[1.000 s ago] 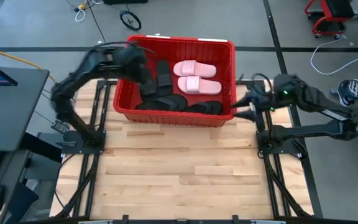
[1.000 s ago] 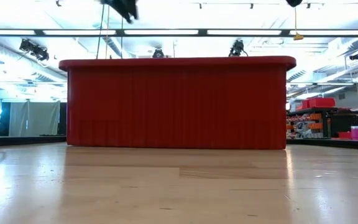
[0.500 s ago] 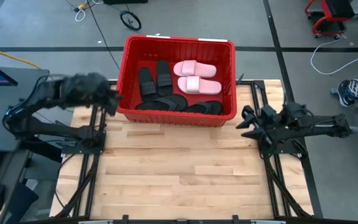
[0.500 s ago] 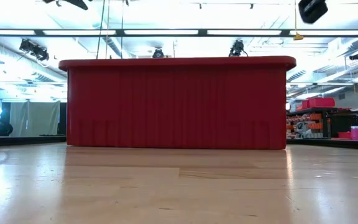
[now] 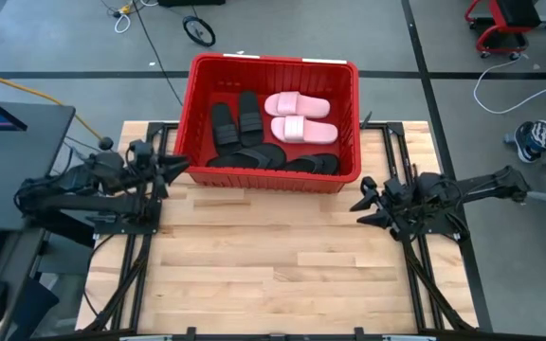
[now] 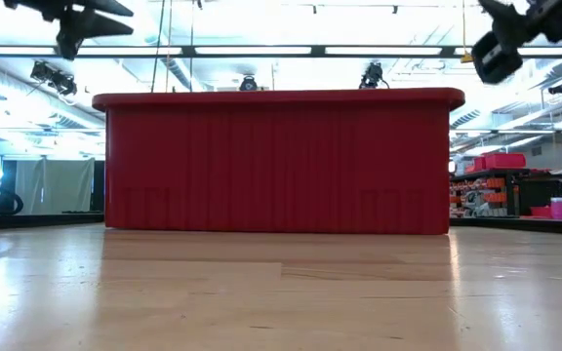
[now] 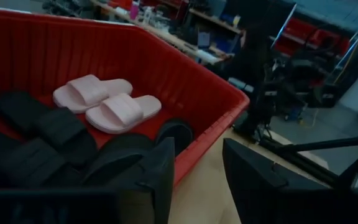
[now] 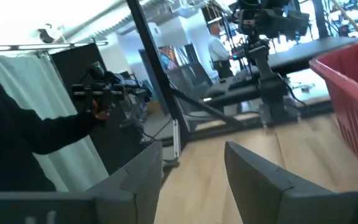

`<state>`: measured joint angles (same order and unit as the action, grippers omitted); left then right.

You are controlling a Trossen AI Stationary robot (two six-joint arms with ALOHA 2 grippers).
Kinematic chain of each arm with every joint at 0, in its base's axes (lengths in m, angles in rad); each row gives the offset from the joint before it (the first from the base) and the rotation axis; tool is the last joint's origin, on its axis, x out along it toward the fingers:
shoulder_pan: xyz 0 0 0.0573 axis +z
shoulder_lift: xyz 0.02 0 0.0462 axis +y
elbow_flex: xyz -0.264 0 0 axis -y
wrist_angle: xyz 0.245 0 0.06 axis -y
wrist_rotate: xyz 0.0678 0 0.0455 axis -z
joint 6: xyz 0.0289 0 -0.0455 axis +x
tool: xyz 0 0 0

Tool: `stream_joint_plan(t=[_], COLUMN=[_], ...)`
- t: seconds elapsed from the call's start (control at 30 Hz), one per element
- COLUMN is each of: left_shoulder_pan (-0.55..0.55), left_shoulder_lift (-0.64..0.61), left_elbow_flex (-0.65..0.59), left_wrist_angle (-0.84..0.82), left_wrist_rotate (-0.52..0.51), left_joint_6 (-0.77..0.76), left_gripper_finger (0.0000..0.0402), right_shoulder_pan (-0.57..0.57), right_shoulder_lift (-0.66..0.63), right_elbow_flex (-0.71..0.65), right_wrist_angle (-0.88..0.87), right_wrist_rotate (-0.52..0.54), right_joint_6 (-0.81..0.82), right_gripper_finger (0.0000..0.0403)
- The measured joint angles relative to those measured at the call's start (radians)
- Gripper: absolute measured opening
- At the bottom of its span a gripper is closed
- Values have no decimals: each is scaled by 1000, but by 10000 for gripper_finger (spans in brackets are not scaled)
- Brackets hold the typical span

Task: Pick and place slides into bin
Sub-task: Return to Home Position

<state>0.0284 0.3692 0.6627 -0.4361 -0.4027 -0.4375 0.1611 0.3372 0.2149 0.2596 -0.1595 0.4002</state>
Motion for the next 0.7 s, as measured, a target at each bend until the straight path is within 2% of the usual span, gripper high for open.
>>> stream_joint_plan(t=[0.3,0.4,0.6,0.7], left_shoulder_pan=[0,0,0,0], left_shoulder_lift=[-185,-239,-339,-367], left_elbow_flex=[-120,-140,-201,-244], left_wrist_angle=[19,16,35,78], left_wrist_rotate=[0,0,11,61], left_joint_6=[48,57,54,57], left_gripper_finger=[122,116,104,99], right_shoulder_pan=[2,2,1,1], right_shoulder_lift=[-7,-6,-6,-4], right_elbow_flex=[-60,-88,-175,-177], right_wrist_angle=[5,33,211,192], right_wrist_rotate=[21,66,175,205], right_joint_6=[-7,-7,17,13], right_gripper_finger=[180,180,180,180])
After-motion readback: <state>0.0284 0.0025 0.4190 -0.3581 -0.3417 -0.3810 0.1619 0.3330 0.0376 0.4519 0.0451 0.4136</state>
